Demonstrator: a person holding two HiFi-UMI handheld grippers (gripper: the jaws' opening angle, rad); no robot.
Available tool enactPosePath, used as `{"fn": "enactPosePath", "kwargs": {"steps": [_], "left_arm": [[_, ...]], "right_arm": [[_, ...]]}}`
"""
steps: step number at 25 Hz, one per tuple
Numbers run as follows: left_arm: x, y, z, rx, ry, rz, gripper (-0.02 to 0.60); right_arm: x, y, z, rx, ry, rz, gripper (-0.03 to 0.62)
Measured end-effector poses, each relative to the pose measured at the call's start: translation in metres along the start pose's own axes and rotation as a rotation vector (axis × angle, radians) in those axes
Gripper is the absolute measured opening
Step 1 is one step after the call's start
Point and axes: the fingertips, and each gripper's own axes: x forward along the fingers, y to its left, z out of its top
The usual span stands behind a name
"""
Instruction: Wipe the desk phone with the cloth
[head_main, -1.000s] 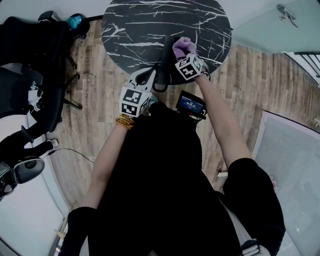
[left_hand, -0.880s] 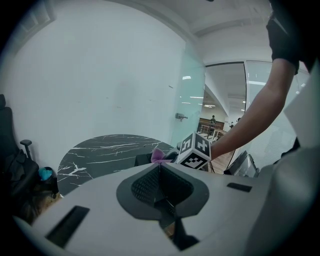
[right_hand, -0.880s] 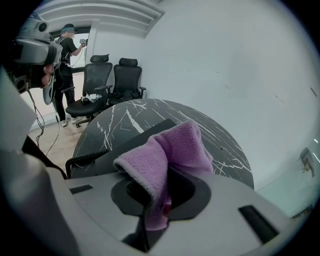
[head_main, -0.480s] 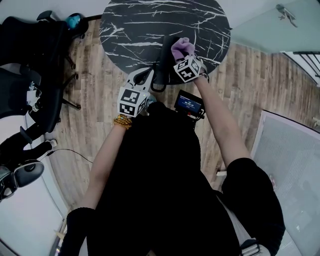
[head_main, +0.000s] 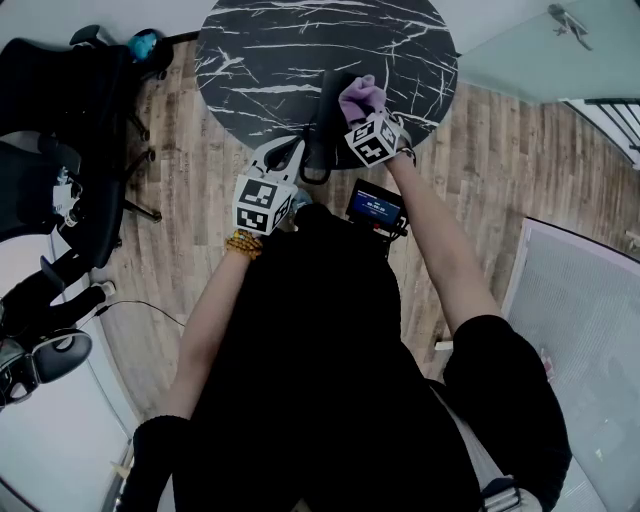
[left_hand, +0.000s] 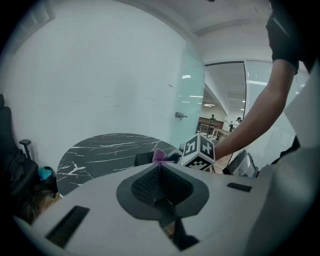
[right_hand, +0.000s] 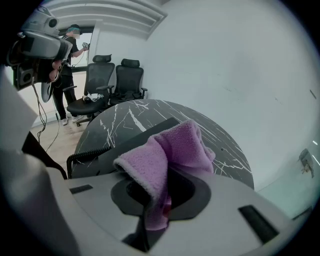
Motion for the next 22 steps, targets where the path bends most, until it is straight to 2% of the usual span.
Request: {"fn": "enactPosePath", "kwargs": {"steps": [6,11,22], "left_arm": [[0.001,0.0,-0.002,-0.006,0.006,-0.001,0.014],[0.003,-0.003,-0.003,-0.011,0.006,-0.007,0.014],[0.0,-0.01,-0.005,-0.009,0.008,-0.01,0.014]], "right_arm": [[-0.004,0.015,-0.009,-0.053,0.015,0.026,0.058],[-0.006,0.03,-0.019,-0.047,0.031,0.084,0.058],[-0.01,0.044,-0.027,-0.04,0.053,0.151,0.058]]}}
